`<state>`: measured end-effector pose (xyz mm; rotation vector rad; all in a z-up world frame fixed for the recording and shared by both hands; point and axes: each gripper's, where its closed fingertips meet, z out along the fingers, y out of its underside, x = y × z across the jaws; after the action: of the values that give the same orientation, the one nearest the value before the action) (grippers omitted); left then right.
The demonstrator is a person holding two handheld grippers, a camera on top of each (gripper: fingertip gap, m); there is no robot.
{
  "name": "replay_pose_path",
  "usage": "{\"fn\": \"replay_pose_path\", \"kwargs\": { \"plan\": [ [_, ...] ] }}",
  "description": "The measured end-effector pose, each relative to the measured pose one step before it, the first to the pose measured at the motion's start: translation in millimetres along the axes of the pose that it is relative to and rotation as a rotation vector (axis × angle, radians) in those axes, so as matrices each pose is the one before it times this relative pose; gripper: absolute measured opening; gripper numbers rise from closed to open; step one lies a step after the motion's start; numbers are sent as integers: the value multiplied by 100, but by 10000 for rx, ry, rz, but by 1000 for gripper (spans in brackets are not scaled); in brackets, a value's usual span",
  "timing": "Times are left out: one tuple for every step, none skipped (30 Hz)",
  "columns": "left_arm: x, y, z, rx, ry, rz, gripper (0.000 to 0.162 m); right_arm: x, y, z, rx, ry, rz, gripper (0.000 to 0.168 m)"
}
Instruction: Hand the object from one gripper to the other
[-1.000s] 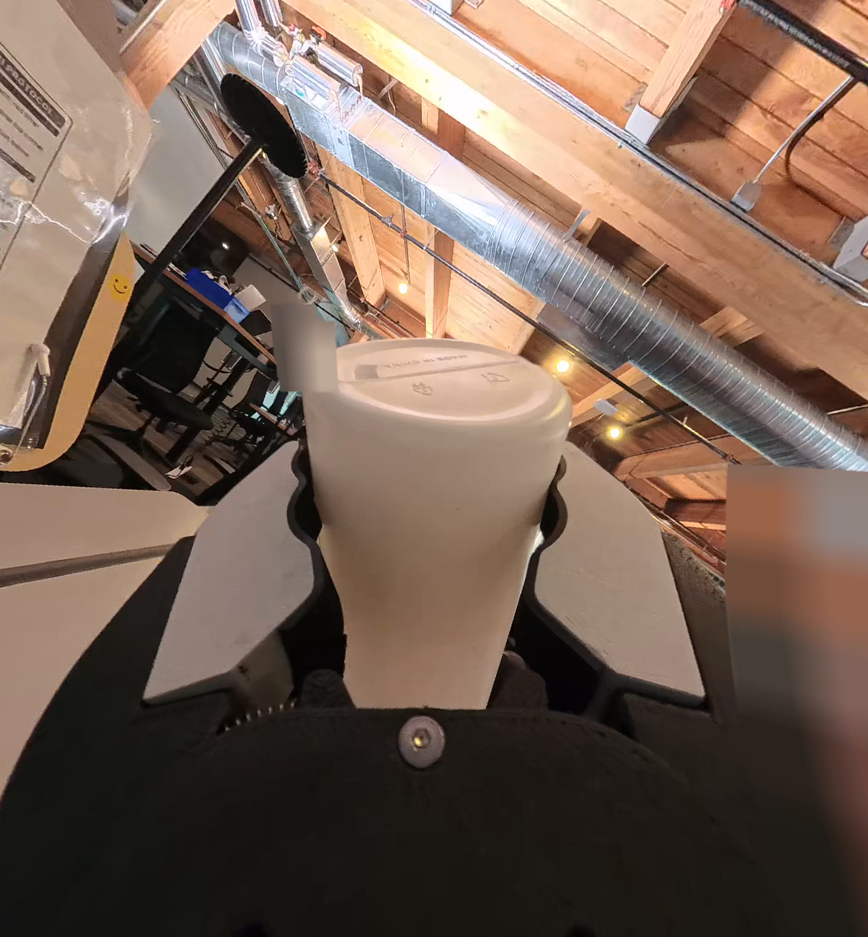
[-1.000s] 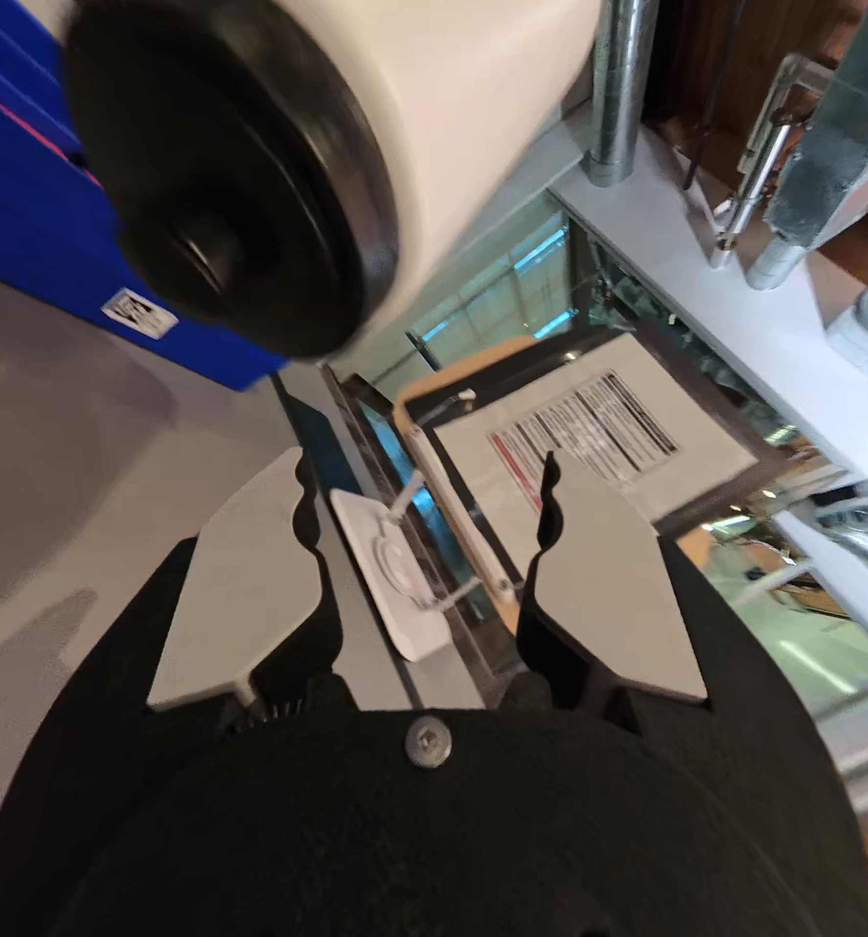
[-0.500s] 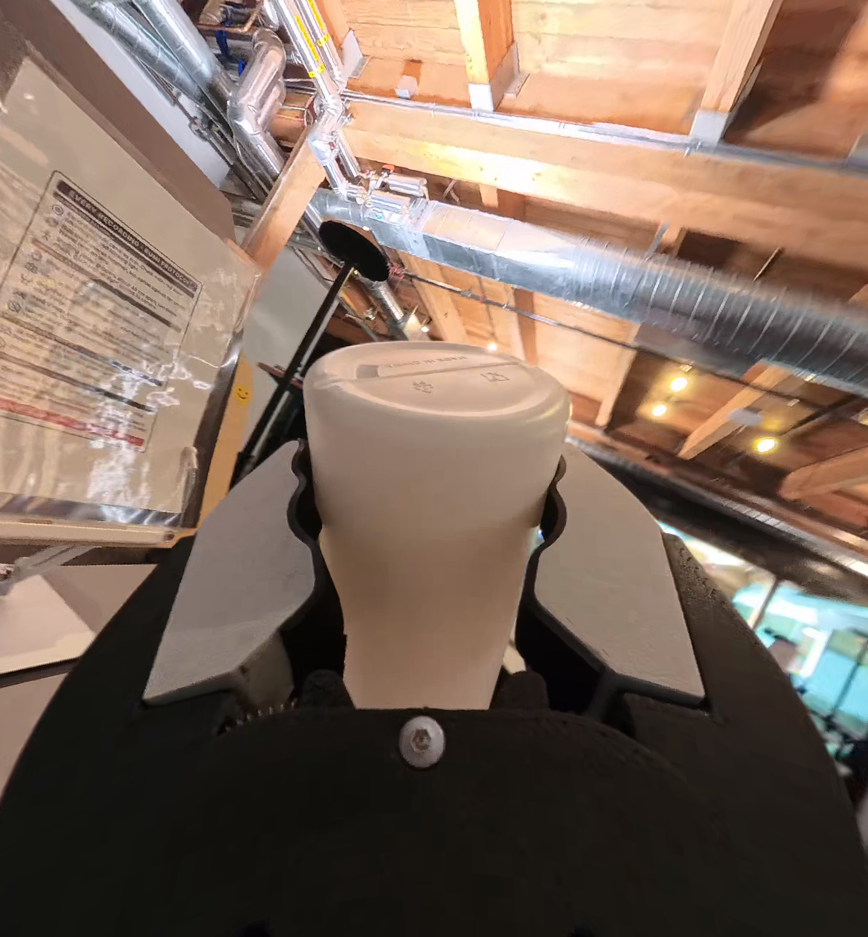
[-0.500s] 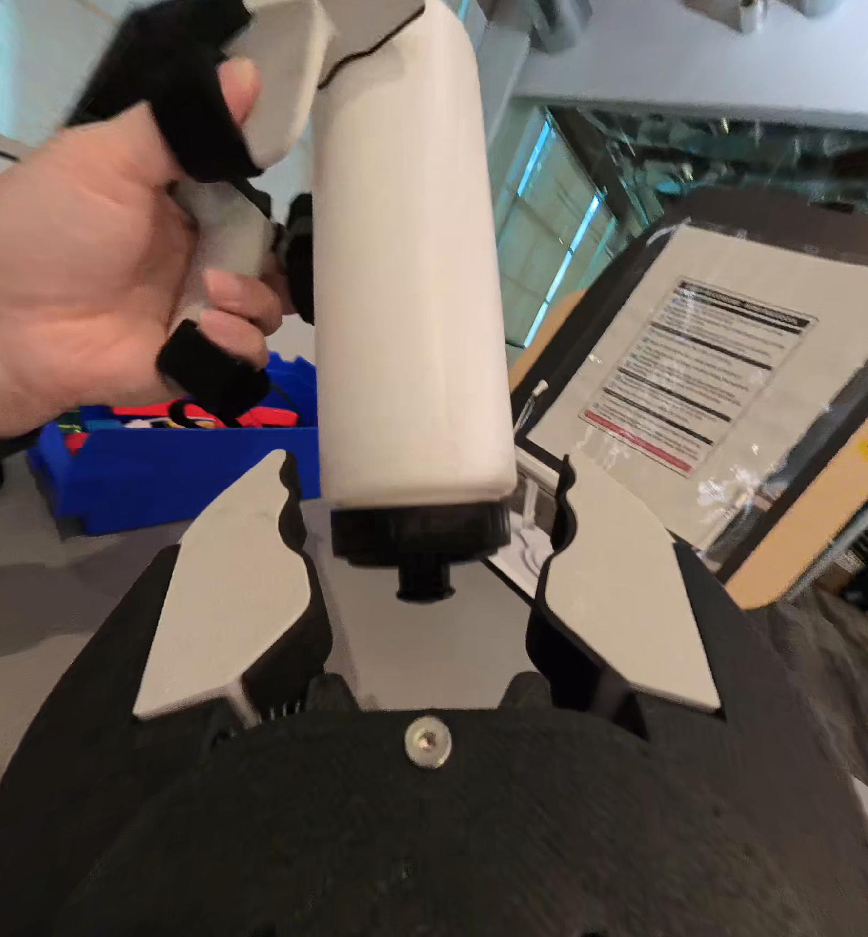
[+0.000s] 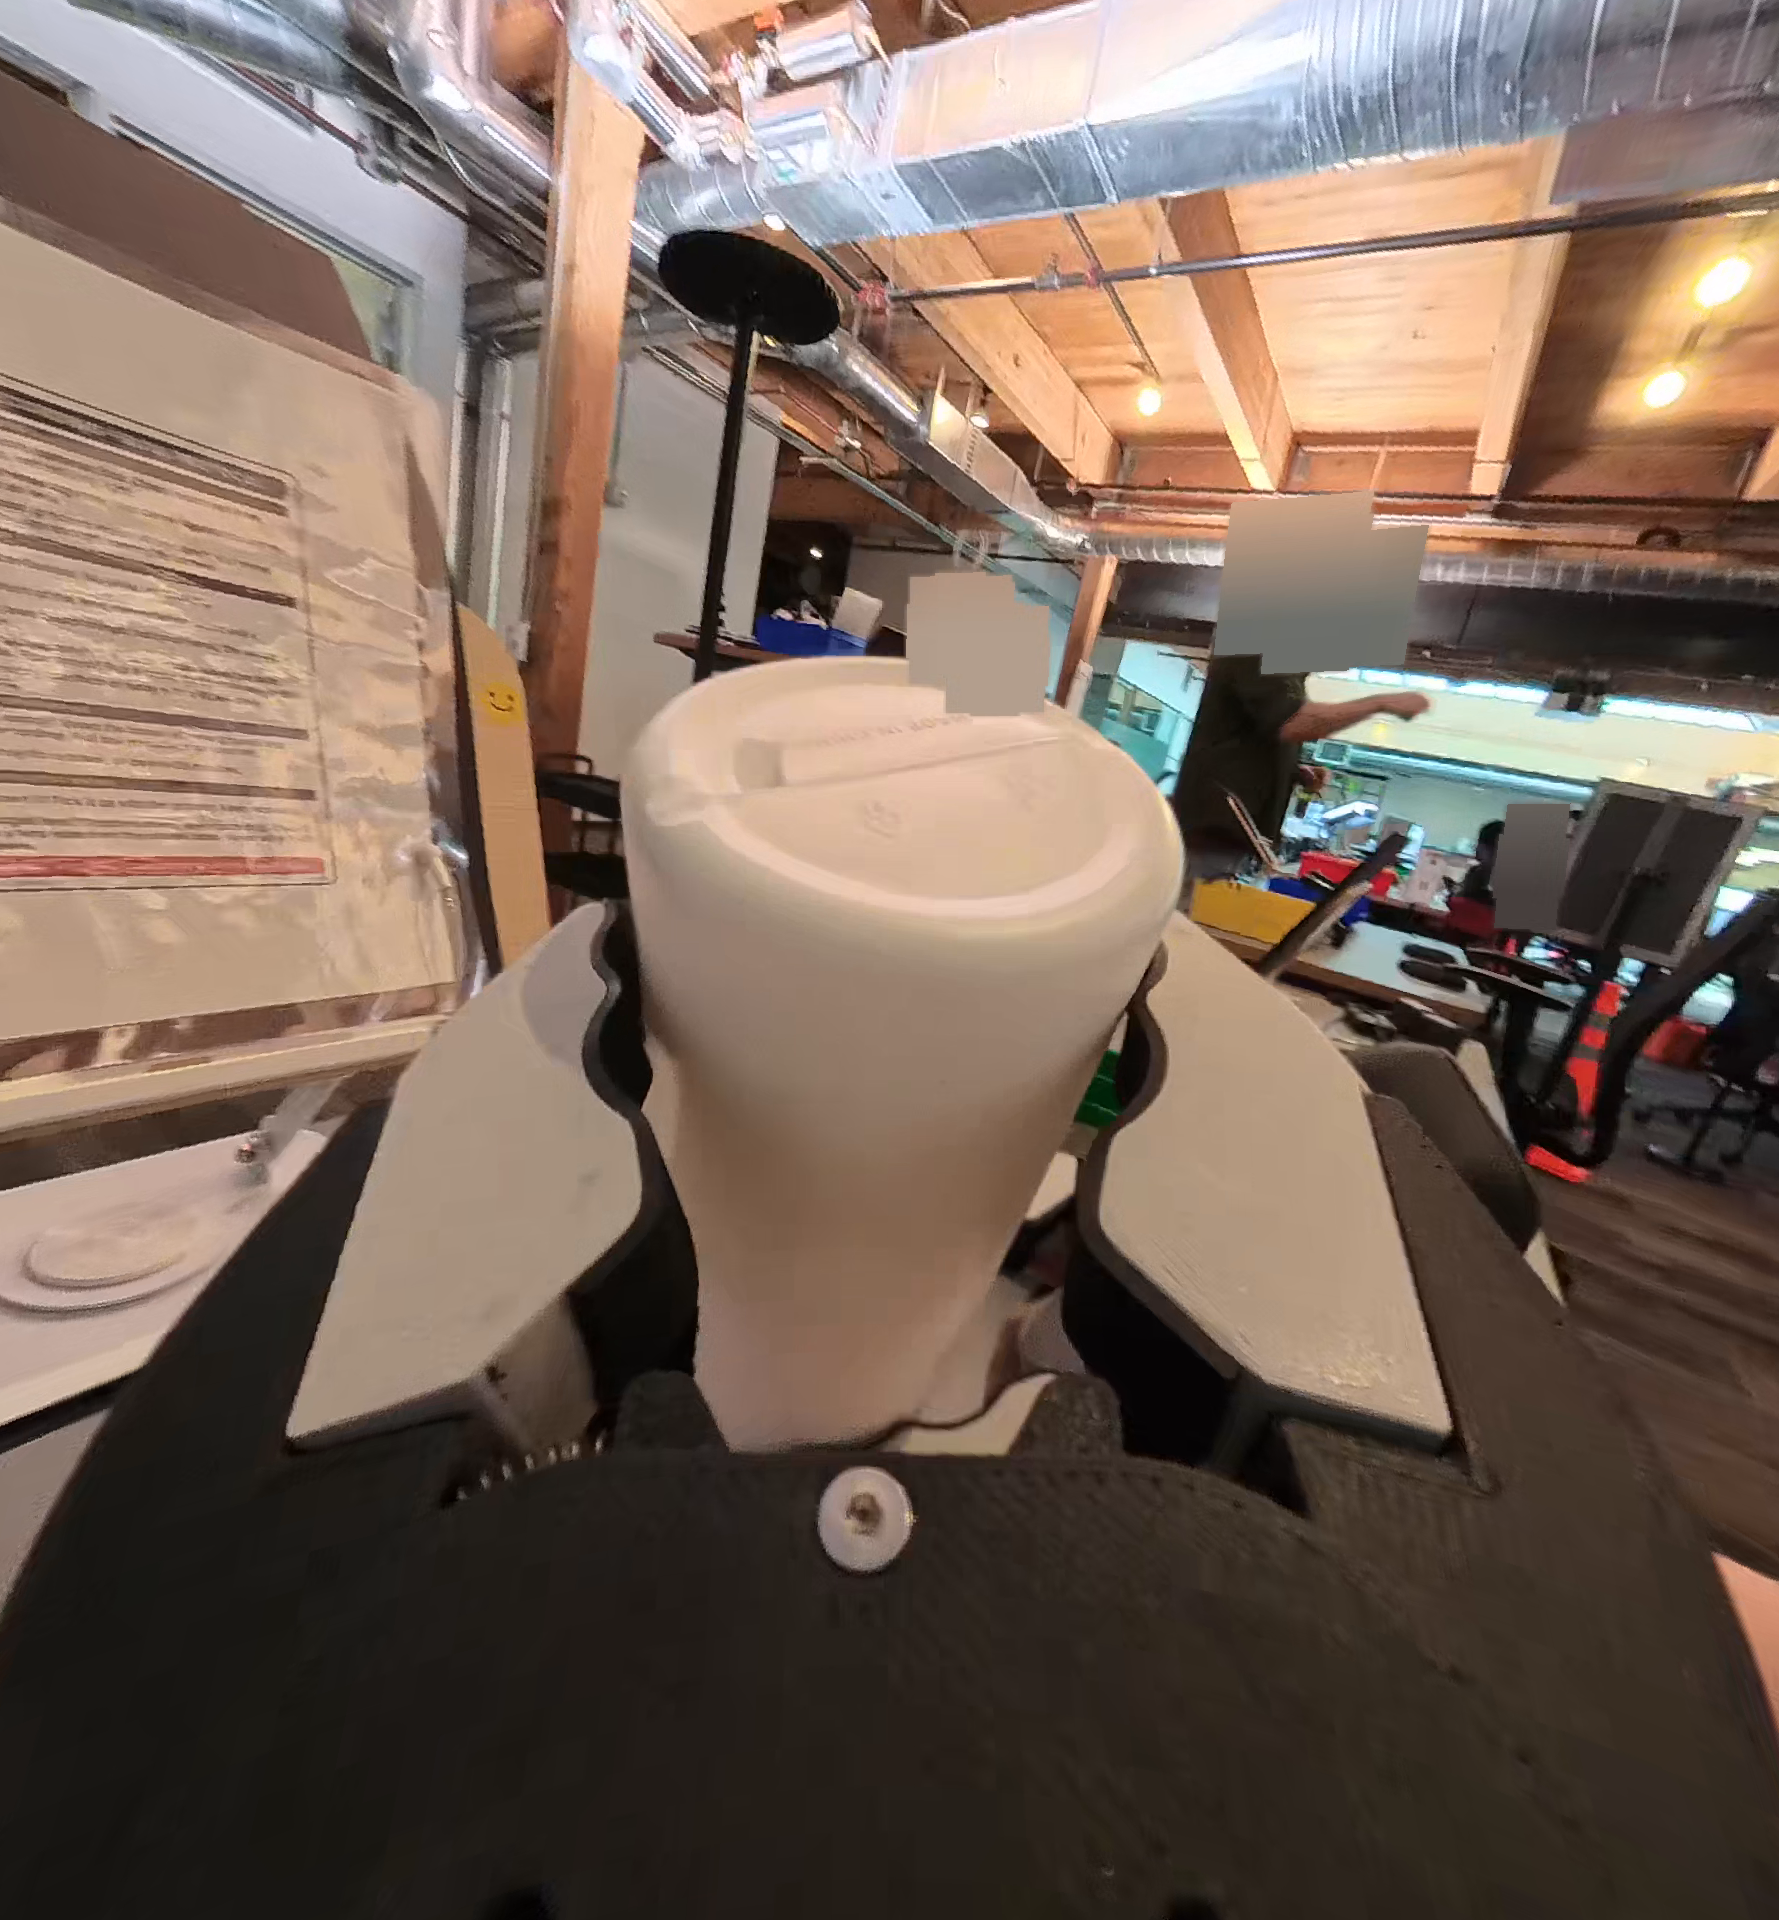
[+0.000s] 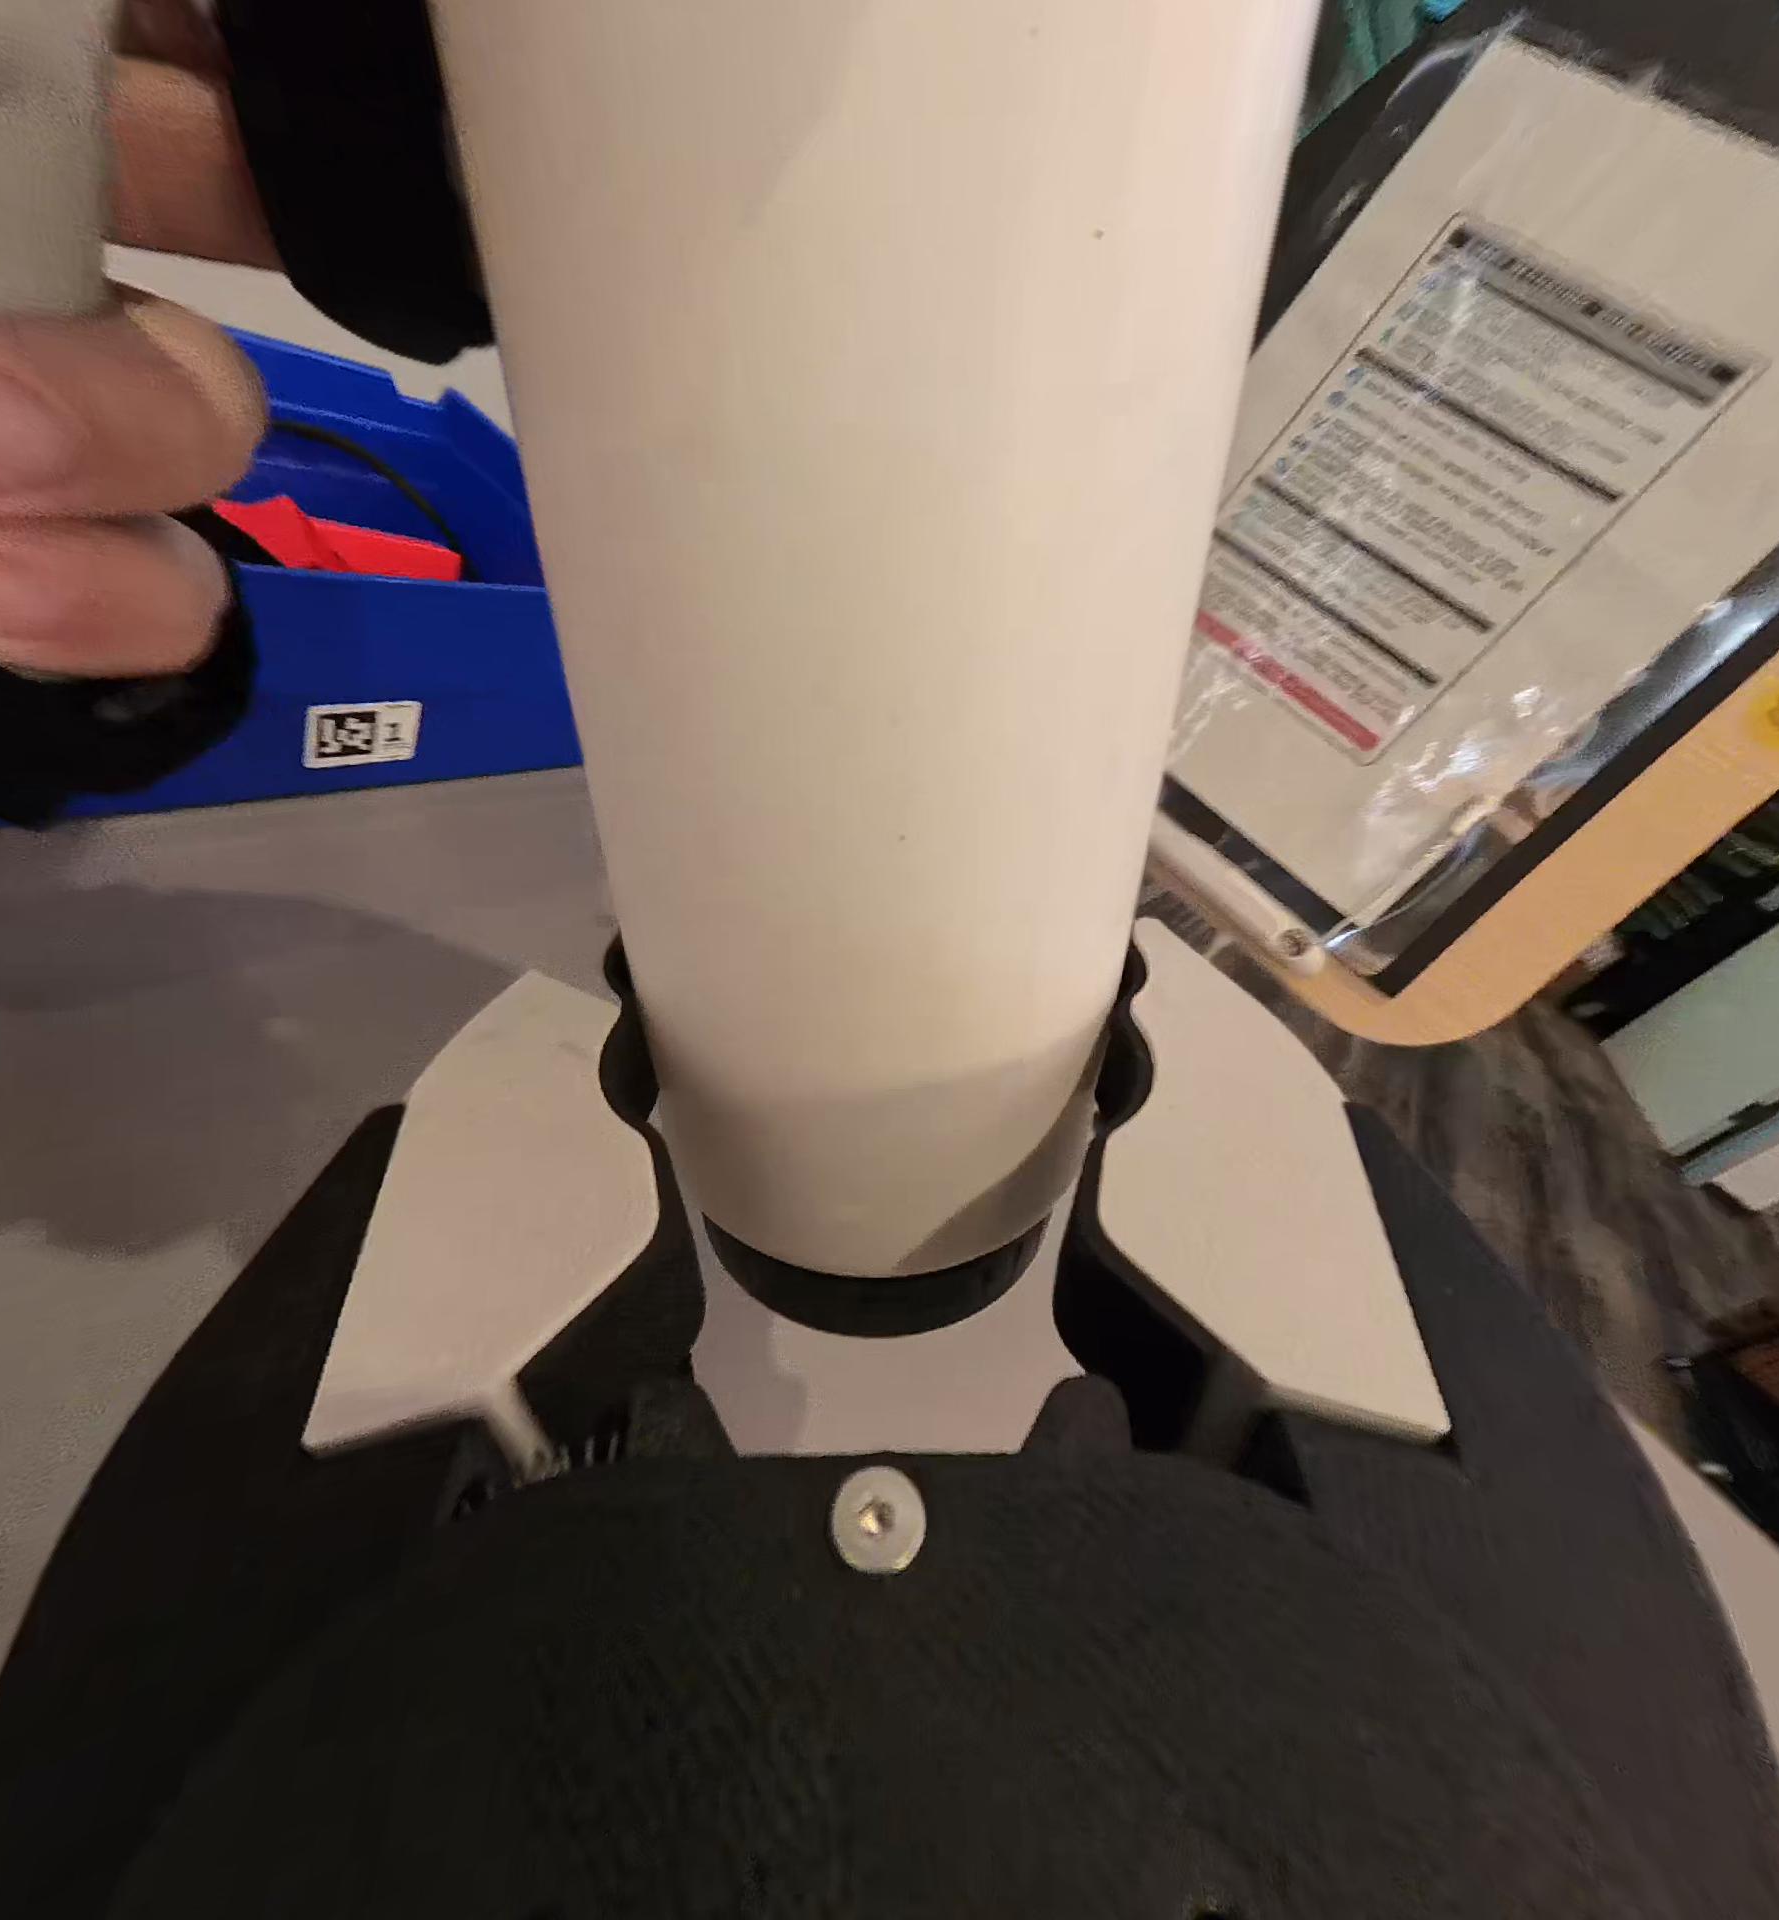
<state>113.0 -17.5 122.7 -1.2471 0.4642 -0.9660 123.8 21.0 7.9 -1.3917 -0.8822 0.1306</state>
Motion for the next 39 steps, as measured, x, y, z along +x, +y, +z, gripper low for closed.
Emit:
{"fn": "replay_pose_path", "kwargs": {
  "plan": [
    [331, 95, 111, -172, 249, -136, 90, 765, -51, -150, 92, 347, -415, 86],
    [355, 44, 82, -180, 294, -142, 92, 850, -73, -167, 34, 352, -511, 86],
    [231, -36, 23, -190, 231, -92, 95, 857, -78, -215, 6, 284, -551, 87],
    [67, -123, -49, -207, 133, -14, 99, 1037, -87, -275, 15, 363, -574, 86],
    [-11, -223, -133, -212, 73, 113, 107, 1130, -84, -321, 65, 413, -640, 86],
    [-25, -223, -239, -297, 53, 262, 110, 1020, -16, -322, 80, 337, -691, 86],
    [-14, -181, -316, -368, 51, 359, 113, 820, 24, -288, 115, 225, -719, 86],
    [94, -6, -391, -486, 102, 387, 115, 830, 141, -257, 75, 323, -744, 86],
    [-102, 26, -474, -472, -51, 290, 117, 815, 317, -198, -58, 383, -710, 86],
    [192, 48, -464, -370, 123, 354, 118, 314, 69, -186, 131, 105, -695, 86],
    [247, 326, -403, -483, 126, 329, 116, -11, -190, -254, 324, 26, -812, 86],
    [20, 506, -285, -526, -44, 318, 116, 26, -132, -231, 231, 165, -881, 86],
    [71, 693, -139, -567, -56, 409, 114, -310, -134, -135, 140, -55, -742, 86],
    [-70, 709, 3, -554, -189, 302, 114, -565, -241, -48, 145, -202, -654, 86],
    [-185, 642, 148, -481, -275, 163, 113, -432, -193, 27, 56, -54, -611, 86],
    [22, 559, 332, -413, -181, 79, 113, -472, -221, 82, 17, -59, -476, 87],
    [445, 662, 539, -462, 55, 37, 113, -601, -338, 97, 60, -152, -376, 87],
    [692, 923, 748, -623, 198, -13, 113, -536, -401, 90, 116, -91, -343, 87],
    [488, 1042, 906, -700, 84, -9, 113, -420, -402, 78, 107, -39, -282, 87],
    [55, 1002, 969, -658, -162, 116, 113, -328, -321, 73, 74, -33, -224, 87],
    [-304, 938, 986, -586, -351, 164, 113, -224, -252, 59, 43, -12, -201, 87],
    [-133, 1009, 1004, -602, -165, 126, 110, -160, -161, 38, 21, -14, -200, 86],
    [200, 1101, 979, -639, 143, -48, 108, -57, -22, 19, -34, 33, -214, 86],
    [327, 1093, 927, -637, 316, -183, 108, 63, 163, 27, -111, 113, -210, 87],
    [241, 805, 773, -493, 311, -189, 104, 14, 255, 51, -125, 89, -243, 87],
    [4, 392, 637, -198, 160, -129, 102, -130, 283, 68, -112, 22, -317, 87],
    [28, 169, 546, -62, 166, -67, 98, -131, 248, 56, -81, 48, -228, 87],
    [149, -28, 476, 51, 215, -36, 95, -216, 234, 73, -71, 9, -177, 87],
    [-79, 18, 480, 15, 48, -32, 94, -290, 219, 96, -50, -43, -150, 87],
    [-130, 120, 463, -88, 14, -39, 94, -286, 140, 93, -15, -18, -198, 87],
    [-91, 261, 485, -173, 11, -24, 93, -297, 69, 86, 16, -28, -232, 87],
    [-103, 206, 522, -154, 37, -66, 93, -336, 94, 123, -9, -71, -228, 87],
    [-96, -4, 504, 0, 84, -111, 93, -324, 238, 154, -113, -106, -146, 87],
    [-87, -154, 471, 163, 150, -202, 92, -213, 464, 184, -239, -82, 69, 87],
    [-76, -82, 484, 168, 251, -237, 92, 92, 582, 171, -233, 70, 262, 88],
    [23, 24, 509, 129, 373, -237, 92, 299, 556, 129, -147, 145, 298, 90],
    [202, 21, 497, 113, 562, -293, 92, 409, 522, 25, -103, 176, 242, 90],
    [482, -251, 387, 269, 773, -387, 92, 598, 527, -62, -142, 258, 213, 90],
    [629, -560, 235, 500, 854, -450, 91, 730, 538, -49, -172, 307, 302, 89]
  ]
}}
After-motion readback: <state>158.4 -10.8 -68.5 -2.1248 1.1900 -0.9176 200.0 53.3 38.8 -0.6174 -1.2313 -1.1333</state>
